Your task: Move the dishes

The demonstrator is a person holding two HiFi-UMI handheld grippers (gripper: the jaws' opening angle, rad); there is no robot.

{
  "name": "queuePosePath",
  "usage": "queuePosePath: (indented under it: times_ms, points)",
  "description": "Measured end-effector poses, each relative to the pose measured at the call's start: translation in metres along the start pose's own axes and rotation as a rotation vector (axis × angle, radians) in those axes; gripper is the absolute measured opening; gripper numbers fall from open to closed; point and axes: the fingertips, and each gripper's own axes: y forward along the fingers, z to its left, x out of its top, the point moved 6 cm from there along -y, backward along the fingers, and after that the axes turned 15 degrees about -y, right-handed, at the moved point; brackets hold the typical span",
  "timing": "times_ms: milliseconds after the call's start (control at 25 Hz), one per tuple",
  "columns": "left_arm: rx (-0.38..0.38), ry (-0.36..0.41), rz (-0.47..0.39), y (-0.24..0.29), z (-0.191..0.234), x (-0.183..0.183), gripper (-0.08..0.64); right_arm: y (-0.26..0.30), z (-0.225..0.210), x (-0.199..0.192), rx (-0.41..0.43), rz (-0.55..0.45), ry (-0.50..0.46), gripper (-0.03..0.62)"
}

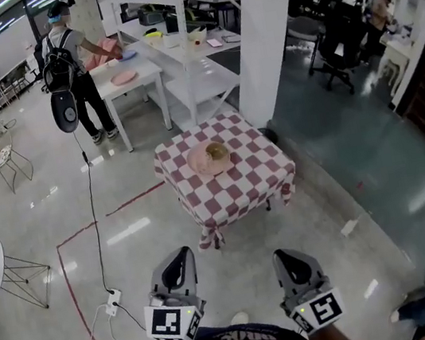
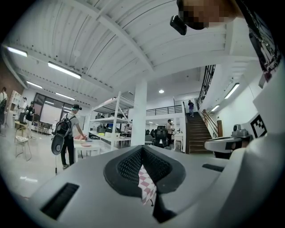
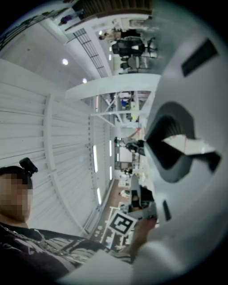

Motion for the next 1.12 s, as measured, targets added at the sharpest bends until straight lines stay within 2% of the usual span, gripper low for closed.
queuePosePath:
  times_ms: [200, 320, 640, 800, 1120]
  points:
    - [-0.006, 0.014, 0.0, 0.017, -0.02, -0.003, 0.031, -0.007, -0.025, -0.01, -0.024, 0.0, 0.046, 0.035]
    - [-0.01, 0.041, 0.011, 0.024, -0.026, -0.006, 0.031, -0.014, -0.029, -0.018, -0.027, 0.001, 0.07, 0.035]
    - [-0.028, 0.047, 0.044, 0.034, -0.04, -0.008, 0.031, -0.023, -0.04, -0.031, -0.043, 0.028, 0.106, 0.035]
    - [-0.022, 0.045, 0.051, 0.033, -0.035, -0.011, 0.031, -0.019, -0.036, -0.037, -0.043, 0.041, 0.108, 0.035]
    - [0.006, -0.013, 0.097, 0.041, -0.006, -0.029, 0.031, -0.002, -0.027, -0.05, -0.028, 0.082, 0.109, 0.035]
